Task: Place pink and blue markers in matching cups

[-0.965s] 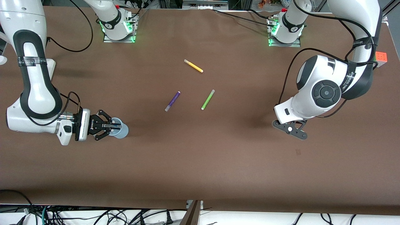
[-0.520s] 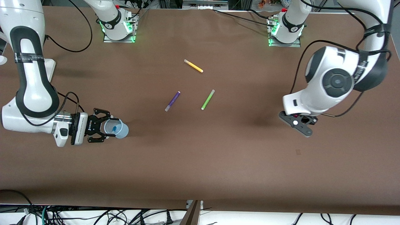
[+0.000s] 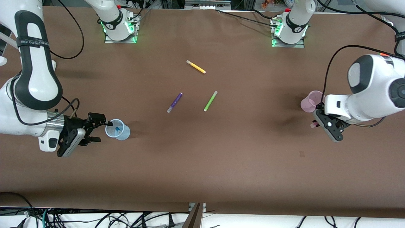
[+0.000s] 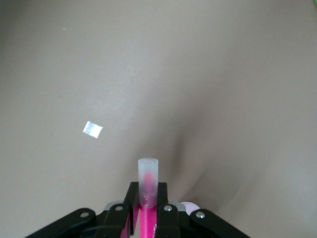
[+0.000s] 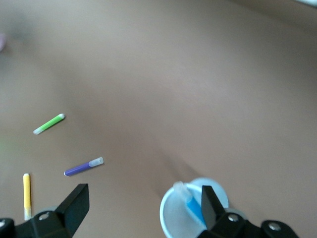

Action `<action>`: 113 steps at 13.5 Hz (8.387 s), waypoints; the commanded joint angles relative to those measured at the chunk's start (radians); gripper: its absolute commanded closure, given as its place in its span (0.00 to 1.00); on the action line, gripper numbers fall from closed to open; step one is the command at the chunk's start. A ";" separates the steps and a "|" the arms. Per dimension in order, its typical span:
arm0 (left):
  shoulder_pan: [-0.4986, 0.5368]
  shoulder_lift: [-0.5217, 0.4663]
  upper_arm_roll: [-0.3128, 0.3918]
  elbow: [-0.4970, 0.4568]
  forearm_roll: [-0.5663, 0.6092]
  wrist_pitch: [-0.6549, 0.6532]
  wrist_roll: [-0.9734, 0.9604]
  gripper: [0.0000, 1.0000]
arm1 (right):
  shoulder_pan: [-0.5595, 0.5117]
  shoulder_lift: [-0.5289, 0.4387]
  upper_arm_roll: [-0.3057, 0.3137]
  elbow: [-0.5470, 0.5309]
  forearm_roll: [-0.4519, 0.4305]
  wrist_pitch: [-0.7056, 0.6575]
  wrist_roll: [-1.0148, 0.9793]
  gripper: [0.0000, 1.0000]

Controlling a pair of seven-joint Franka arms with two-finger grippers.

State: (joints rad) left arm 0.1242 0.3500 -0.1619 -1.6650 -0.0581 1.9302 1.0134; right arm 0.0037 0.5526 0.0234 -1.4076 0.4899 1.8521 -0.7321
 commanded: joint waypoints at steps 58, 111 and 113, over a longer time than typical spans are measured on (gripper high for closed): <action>0.324 -0.120 -0.230 0.192 -0.097 -0.442 -0.517 0.00 | 0.052 -0.542 -0.028 -0.177 -0.502 -0.384 0.772 0.00; -0.173 -0.332 0.102 0.091 -0.006 -0.376 -1.052 0.00 | 0.044 -0.542 -0.031 -0.177 -0.499 -0.379 0.763 0.00; -0.172 -0.325 0.108 0.102 0.003 -0.381 -1.050 0.00 | 0.044 -0.542 -0.031 -0.177 -0.499 -0.382 0.766 0.00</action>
State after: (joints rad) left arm -0.0528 -0.0047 -0.0562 -1.6215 -0.0461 1.5856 -0.0313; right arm 0.0506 0.0030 -0.0091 -1.6102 0.0006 1.4920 0.0278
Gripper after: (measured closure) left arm 0.000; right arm 0.000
